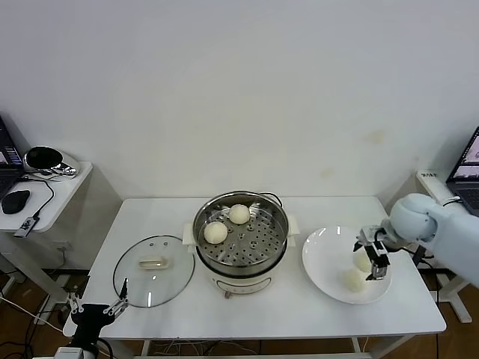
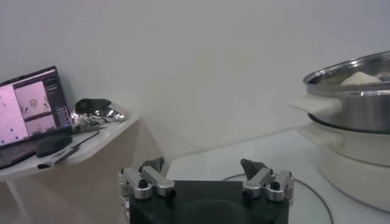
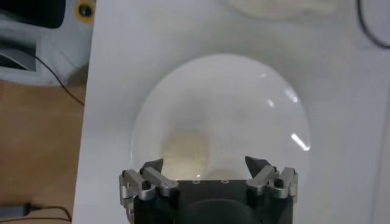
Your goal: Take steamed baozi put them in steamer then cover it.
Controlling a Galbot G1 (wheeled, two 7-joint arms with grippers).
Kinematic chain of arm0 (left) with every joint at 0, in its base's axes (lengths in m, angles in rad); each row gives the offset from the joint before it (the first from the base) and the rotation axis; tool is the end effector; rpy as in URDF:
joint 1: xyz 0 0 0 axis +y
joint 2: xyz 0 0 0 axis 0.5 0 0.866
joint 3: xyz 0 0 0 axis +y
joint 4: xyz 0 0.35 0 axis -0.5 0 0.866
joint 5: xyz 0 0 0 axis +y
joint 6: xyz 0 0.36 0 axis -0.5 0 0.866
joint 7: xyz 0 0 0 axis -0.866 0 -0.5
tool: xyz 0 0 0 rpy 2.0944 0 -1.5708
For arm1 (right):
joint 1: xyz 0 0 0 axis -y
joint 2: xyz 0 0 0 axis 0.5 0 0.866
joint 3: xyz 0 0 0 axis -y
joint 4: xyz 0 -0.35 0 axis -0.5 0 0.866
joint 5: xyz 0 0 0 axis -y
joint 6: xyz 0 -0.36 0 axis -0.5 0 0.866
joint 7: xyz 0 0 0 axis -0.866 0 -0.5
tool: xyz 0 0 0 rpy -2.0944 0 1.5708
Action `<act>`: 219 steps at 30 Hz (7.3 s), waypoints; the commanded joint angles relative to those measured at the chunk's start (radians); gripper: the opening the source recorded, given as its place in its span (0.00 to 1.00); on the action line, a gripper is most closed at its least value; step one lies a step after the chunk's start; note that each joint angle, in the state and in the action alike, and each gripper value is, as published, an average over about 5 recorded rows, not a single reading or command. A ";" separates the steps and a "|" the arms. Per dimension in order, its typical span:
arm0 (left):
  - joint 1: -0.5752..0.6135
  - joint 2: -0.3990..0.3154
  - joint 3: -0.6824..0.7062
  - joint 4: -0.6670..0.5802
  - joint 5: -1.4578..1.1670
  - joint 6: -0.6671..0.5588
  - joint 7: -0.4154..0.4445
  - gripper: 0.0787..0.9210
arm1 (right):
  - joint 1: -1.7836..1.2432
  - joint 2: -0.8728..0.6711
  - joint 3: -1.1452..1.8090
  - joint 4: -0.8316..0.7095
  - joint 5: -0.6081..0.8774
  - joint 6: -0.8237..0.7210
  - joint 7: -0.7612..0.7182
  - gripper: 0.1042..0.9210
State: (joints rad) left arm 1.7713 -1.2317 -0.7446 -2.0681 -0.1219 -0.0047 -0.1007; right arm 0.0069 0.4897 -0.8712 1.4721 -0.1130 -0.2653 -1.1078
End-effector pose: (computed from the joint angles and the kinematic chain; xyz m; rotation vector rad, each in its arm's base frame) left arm 0.1352 0.1247 -0.3131 0.1428 -2.9403 -0.4308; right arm 0.4593 -0.1743 -0.1888 1.2435 -1.2748 1.3913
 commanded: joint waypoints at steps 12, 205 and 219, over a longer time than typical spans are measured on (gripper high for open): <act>0.001 -0.002 -0.003 0.007 0.003 0.000 0.000 0.88 | -0.179 0.111 0.117 -0.139 -0.067 0.016 0.023 0.88; -0.022 0.026 -0.026 0.035 -0.014 -0.016 0.002 0.88 | -0.208 0.248 0.338 -0.438 -0.275 0.136 0.022 0.69; -0.020 0.033 -0.033 0.028 -0.019 -0.017 0.003 0.88 | 0.122 0.037 0.047 -0.111 -0.017 0.002 -0.003 0.61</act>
State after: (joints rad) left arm 1.7511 -1.2002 -0.7784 -2.0394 -0.1411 -0.0216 -0.0986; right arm -0.0733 0.6355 -0.6571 1.1798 -0.2757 -0.1934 -1.1048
